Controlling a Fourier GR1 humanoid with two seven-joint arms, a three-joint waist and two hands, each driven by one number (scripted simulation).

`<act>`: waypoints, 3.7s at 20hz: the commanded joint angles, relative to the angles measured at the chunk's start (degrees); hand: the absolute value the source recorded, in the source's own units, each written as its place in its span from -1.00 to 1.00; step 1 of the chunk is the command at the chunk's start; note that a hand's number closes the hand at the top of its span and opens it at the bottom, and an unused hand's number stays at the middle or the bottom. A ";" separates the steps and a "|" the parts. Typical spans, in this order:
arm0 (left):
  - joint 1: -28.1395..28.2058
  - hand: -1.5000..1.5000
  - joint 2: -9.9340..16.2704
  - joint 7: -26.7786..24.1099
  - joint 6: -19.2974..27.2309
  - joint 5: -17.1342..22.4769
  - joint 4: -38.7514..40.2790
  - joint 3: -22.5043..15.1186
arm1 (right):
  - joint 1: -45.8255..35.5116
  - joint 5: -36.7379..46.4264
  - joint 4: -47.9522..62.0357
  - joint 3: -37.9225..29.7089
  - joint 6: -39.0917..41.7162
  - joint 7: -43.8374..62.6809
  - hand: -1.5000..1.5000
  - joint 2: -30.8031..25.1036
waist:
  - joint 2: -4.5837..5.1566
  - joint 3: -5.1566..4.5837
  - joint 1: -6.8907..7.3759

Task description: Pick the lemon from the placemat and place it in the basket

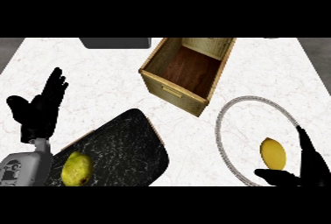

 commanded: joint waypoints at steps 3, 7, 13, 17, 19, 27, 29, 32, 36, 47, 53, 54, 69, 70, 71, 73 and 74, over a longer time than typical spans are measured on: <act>0.63 0.00 2.03 0.29 -3.00 0.47 -0.91 3.24 | 2.36 1.54 0.50 0.85 -1.13 -2.72 -1.00 1.87 | -0.02 0.01 -0.02; -1.02 0.00 -0.37 -0.57 -2.08 -0.66 1.50 2.51 | -1.55 1.50 9.18 -1.36 -2.69 -5.33 -1.00 1.69 | 0.02 0.01 -0.03; 1.01 0.00 1.63 1.57 -5.07 1.41 -1.87 3.94 | -4.06 1.11 12.97 0.34 1.09 -5.74 -1.00 1.40 | 0.02 0.02 0.28; 0.15 0.00 -2.48 0.16 -1.23 -2.05 -0.79 0.67 | -2.35 1.53 14.86 2.41 3.63 -10.42 1.00 -0.69 | 0.08 0.02 0.14; -2.00 0.00 -1.79 -1.17 -1.66 -1.99 3.28 1.77 | -2.91 2.89 14.64 3.68 2.01 -9.30 1.00 1.47 | 0.15 0.00 -0.12; -0.02 0.00 0.11 -1.97 -4.02 -0.78 2.06 3.17 | -3.26 0.45 14.81 2.68 0.11 -12.17 1.00 4.02 | 0.11 0.00 0.14; -0.40 0.00 -0.85 0.25 -3.20 -0.68 -0.80 2.31 | -5.14 4.51 15.44 8.51 -0.49 -11.16 1.00 7.51 | 0.14 0.01 1.22; -2.62 0.00 -1.73 0.37 -4.10 -1.42 0.01 -0.15 | -9.85 5.70 12.55 21.15 4.81 -8.54 1.00 7.69 | 0.83 0.00 5.21; -3.75 0.00 -2.59 0.19 -5.04 -1.23 0.50 -1.52 | -16.09 3.89 12.50 29.86 6.25 -5.90 1.00 7.78 | 1.51 0.16 8.49; -5.20 0.00 -2.81 0.52 -4.04 -2.13 2.49 -1.37 | -32.71 -7.05 8.65 48.90 -28.30 3.92 1.00 8.06 | 0.44 0.07 6.55; -5.74 0.00 -3.88 0.93 -2.50 -3.18 3.28 -1.87 | -49.18 -2.94 11.34 51.57 -37.22 18.75 1.00 8.08 | -0.12 -0.23 4.94; -4.61 0.00 -2.61 0.88 -3.05 -2.85 3.22 -0.88 | -51.08 -1.68 11.86 51.68 -36.40 22.87 1.00 8.08 | -0.47 -0.32 5.10; -4.68 0.00 -2.96 -0.50 -2.45 -3.30 4.26 -0.54 | -88.84 -2.39 34.29 37.18 -39.18 43.02 1.00 8.07 | 0.02 -0.31 4.58; -3.73 0.00 -3.80 -0.12 -2.20 -3.87 2.98 -1.78 | -92.03 -3.70 36.23 34.24 -36.71 42.94 1.00 8.06 | -0.08 -0.27 4.68; -4.37 0.00 -3.24 -0.30 -2.18 -2.97 3.84 -0.26 | -93.00 -3.80 39.45 33.86 -36.86 42.34 1.00 8.07 | 0.19 -0.27 4.27; -3.53 0.00 -2.15 -0.39 -3.12 -2.80 2.07 -0.15 | -95.45 -3.53 43.33 33.97 -38.67 43.37 1.00 8.07 | 0.08 -0.23 4.44; -3.64 0.00 -3.13 0.57 -3.05 -2.91 1.43 -1.22 | -96.47 -4.72 46.28 33.81 -37.59 43.12 1.00 8.07 | 0.21 -0.24 4.77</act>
